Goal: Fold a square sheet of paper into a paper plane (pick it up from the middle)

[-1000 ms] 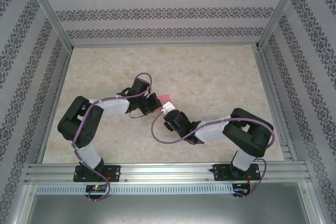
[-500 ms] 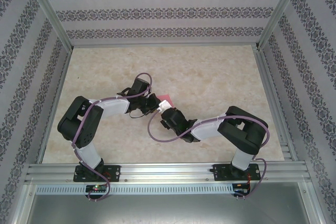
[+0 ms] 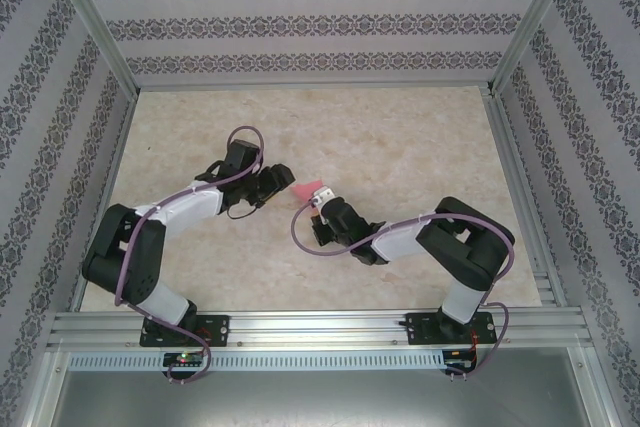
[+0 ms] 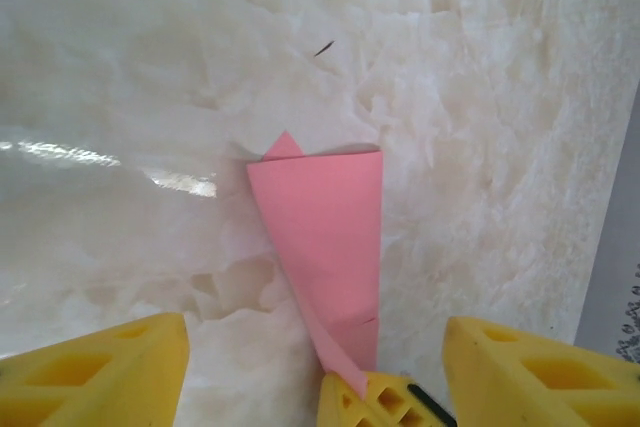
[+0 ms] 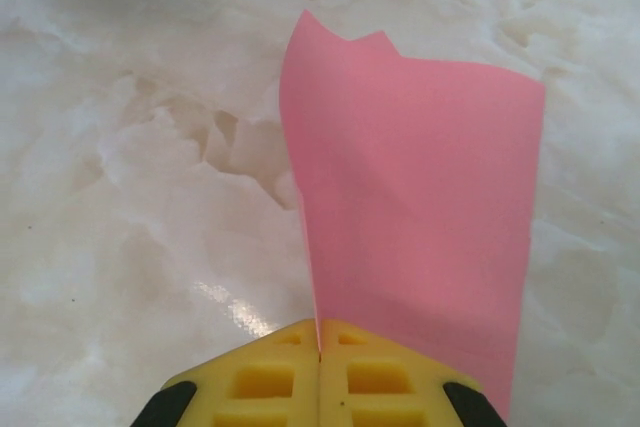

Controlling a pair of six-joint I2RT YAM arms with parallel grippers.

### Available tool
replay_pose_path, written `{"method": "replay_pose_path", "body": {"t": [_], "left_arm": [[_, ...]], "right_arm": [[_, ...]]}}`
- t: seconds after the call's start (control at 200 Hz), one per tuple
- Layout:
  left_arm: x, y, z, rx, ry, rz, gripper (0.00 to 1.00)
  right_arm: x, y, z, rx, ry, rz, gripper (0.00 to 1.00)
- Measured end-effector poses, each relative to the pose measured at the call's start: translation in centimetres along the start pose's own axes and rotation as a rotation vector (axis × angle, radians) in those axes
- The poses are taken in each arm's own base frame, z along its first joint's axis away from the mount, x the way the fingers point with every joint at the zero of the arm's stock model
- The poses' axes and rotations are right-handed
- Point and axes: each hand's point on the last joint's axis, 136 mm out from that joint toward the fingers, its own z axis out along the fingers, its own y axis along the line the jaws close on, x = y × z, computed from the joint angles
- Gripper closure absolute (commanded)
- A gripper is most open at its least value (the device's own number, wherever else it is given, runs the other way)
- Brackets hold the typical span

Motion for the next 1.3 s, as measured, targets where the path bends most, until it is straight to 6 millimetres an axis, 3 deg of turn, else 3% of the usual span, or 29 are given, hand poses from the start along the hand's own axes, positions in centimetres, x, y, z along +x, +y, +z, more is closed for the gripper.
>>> {"method": "replay_pose_path", "body": {"t": [0.335, 0.769, 1.074, 1.299], "left_arm": [[1.7, 2.6, -0.1, -0.030, 0.017, 0.010, 0.29], [2.9, 0.5, 0.2, 0.100, 0.032, 0.103, 0.34], [3.9, -0.9, 1.9, 0.164, 0.052, 0.158, 0.43], [4.4, -1.4, 2.9, 0.188, 0.062, 0.178, 0.46]], "right_arm": [[-0.4, -1.5, -0.2, -0.125, -0.014, 0.230, 1.00], [-2.0, -1.9, -0.8, -0.324, -0.007, 0.520, 1.00], [-2.4, -1.2, -0.5, -0.421, 0.038, 0.659, 1.00], [-2.4, -2.4, -0.1, -0.443, 0.036, 0.772, 1.00]]}}
